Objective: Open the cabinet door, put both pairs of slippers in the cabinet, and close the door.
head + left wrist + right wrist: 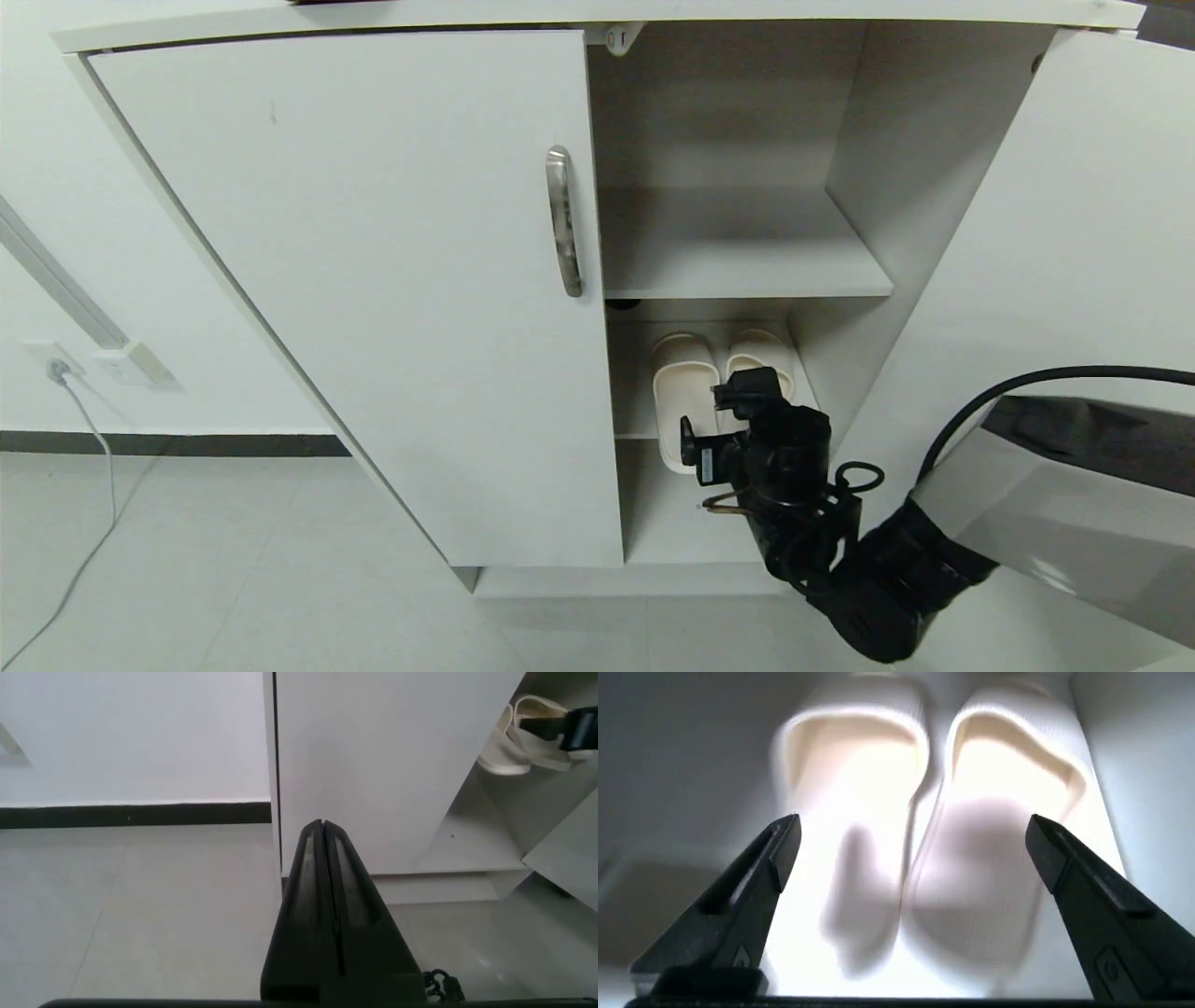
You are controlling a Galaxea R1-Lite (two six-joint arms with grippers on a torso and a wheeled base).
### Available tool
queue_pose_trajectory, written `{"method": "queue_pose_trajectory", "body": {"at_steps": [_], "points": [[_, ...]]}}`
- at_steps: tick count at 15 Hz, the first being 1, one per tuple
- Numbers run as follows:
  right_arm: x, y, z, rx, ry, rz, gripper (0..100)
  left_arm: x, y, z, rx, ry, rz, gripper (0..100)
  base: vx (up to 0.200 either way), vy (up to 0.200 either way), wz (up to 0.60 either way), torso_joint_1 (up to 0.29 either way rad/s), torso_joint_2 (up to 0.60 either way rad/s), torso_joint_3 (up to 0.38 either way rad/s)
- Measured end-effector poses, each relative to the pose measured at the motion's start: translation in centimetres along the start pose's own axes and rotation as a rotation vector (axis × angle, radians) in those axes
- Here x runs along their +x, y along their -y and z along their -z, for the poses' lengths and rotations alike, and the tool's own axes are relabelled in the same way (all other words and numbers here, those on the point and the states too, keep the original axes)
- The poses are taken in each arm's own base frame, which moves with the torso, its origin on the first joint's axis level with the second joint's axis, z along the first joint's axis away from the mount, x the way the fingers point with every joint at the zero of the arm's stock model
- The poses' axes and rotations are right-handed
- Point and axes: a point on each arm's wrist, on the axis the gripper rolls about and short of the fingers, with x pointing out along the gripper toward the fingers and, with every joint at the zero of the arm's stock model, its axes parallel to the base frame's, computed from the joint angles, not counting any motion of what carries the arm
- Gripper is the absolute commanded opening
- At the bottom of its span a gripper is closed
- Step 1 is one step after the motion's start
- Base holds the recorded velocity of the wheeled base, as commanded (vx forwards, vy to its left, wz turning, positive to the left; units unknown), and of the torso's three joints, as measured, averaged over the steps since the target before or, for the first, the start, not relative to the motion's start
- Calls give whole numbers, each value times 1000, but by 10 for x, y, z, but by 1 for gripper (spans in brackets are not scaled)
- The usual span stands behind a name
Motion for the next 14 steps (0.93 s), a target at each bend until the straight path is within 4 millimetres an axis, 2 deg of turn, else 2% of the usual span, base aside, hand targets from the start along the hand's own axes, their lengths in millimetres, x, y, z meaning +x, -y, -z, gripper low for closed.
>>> {"method": "queue_pose_trajectory", "body": {"at_steps": [2, 4, 11, 14], "points": [[-29, -2, -5, 8, 16, -48, 100, 0, 0, 0, 0, 0, 0, 0, 0, 0, 0, 0, 0, 0], [-42, -2, -9, 6, 16, -70, 100, 0, 0, 0, 0, 0, 0, 0, 0, 0, 0, 0, 0, 0], [-50, -3, -13, 8, 20, -83, 100, 0, 0, 0, 0, 0, 0, 0, -200, 0, 0, 1, 3, 2], [-50, -3, -12, 6, 17, -85, 100, 0, 0, 0, 2, 0, 0, 0, 0, 0, 0, 0, 0, 0]]}}
